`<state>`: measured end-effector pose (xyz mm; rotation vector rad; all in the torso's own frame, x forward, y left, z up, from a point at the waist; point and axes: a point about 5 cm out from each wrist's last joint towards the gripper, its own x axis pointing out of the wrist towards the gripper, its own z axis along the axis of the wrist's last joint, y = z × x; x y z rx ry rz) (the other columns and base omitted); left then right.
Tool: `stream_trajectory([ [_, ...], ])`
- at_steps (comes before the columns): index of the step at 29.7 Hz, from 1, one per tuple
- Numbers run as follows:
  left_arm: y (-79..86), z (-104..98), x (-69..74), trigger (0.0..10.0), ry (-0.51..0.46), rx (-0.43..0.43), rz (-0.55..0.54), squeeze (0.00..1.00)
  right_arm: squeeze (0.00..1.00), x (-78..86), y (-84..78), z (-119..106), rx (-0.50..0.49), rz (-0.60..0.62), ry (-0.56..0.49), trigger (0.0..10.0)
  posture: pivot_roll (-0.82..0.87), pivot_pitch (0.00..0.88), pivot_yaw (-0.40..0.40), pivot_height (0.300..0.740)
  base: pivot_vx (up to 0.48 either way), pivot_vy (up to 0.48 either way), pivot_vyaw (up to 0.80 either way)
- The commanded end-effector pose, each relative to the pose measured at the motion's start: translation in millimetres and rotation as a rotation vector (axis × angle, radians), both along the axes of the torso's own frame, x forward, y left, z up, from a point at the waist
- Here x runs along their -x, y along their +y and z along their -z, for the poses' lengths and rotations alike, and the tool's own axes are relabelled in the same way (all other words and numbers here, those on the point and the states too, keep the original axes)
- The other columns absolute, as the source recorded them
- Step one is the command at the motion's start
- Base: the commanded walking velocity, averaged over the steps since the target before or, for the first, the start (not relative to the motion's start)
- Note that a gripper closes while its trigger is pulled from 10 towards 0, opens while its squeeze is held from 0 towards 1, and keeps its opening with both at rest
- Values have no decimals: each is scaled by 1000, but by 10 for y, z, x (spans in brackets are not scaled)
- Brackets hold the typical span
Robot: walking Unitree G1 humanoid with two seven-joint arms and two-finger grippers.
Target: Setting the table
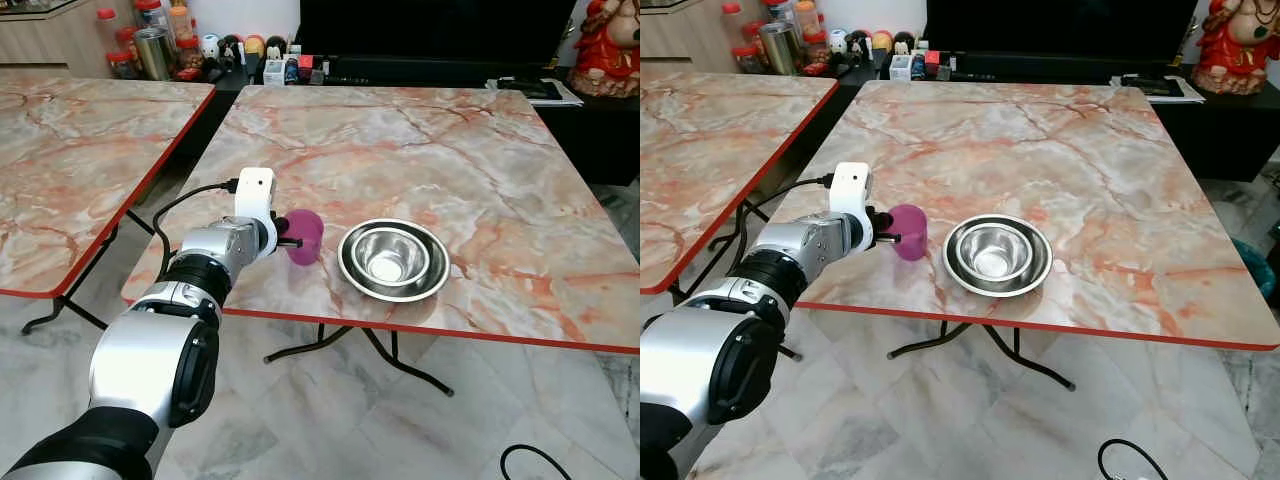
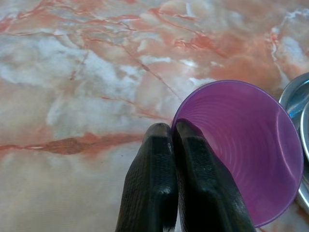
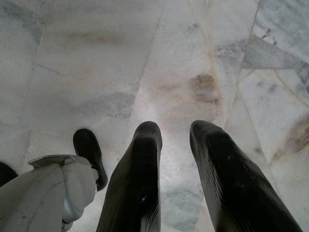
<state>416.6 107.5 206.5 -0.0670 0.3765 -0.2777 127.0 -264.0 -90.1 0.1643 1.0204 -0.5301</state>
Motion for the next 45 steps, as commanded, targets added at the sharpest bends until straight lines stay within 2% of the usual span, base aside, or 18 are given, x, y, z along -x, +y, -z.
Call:
stream_trajectory([
  [1, -63, -113, -24, 10000, -30, 7, 8, 0, 0, 57, 1, 20, -4, 19, 20, 10000, 24, 104, 11, 740, 0, 0, 0],
  [11, -99, -113, -22, 10000, -31, 28, 11, 0, 0, 66, -1, 22, -4, 22, 20, 10000, 19, 101, 13, 740, 0, 0, 0],
  [12, -100, -114, -23, 10000, -33, 28, 12, 255, 0, 67, -1, 22, -4, 22, 20, 10000, 20, 101, 14, 740, 0, 0, 0],
  [17, -100, -117, -24, 10000, -34, 29, 12, 212, 0, 68, -2, 22, -5, 23, 20, 10000, 20, 101, 14, 740, 0, 0, 0],
  [18, -99, -117, -24, 10000, -33, 30, 11, 137, 0, 68, -2, 22, -5, 24, 20, 10000, 20, 101, 14, 740, 0, 0, 0],
  [19, -99, -117, -24, 10000, -33, 31, 11, 137, 0, 68, -2, 22, -5, 24, 20, 10000, 20, 101, 14, 740, 0, 0, 0],
  [20, -98, -117, -24, 10000, -32, 30, 10, 0, 0, 68, -2, 22, -5, 24, 20, 10000, 20, 101, 14, 740, 0, 0, 0],
  [28, -91, -110, -23, 10000, -28, 31, 10, 0, 0, 70, -5, 22, -4, 24, 21, 10000, 19, 106, 12, 740, 0, 0, 0],
  [29, -90, -109, -23, 10000, -29, 31, 10, 153, 0, 70, -4, 22, -4, 24, 21, 10000, 19, 106, 12, 740, 0, 0, 0],
  [30, -90, -109, -24, 10000, -29, 30, 11, 984, 0, 70, -4, 22, -4, 25, 21, 10000, 19, 106, 12, 740, 0, 0, 0],
  [32, -90, -111, -24, 10000, -29, 31, 11, 1000, 0, 69, -4, 22, -3, 24, 21, 10000, 18, 107, 12, 740, 0, 0, 0],
  [36, -87, -110, -24, 10000, -29, 32, 7, 1000, 0, 69, -1, 23, -4, 25, 22, 10000, 18, 107, 12, 740, 0, 0, 0],
  [37, -87, -111, -24, 10000, -29, 32, 6, 0, 0, 68, -1, 23, -4, 25, 21, 10000, 19, 107, 12, 740, 0, 0, 0],
  [45, -83, -124, -30, 10000, -41, 33, -3, 0, 0, 64, 1, 22, -5, 24, 20, 10000, 20, 104, 10, 740, 0, 0, 0],
])
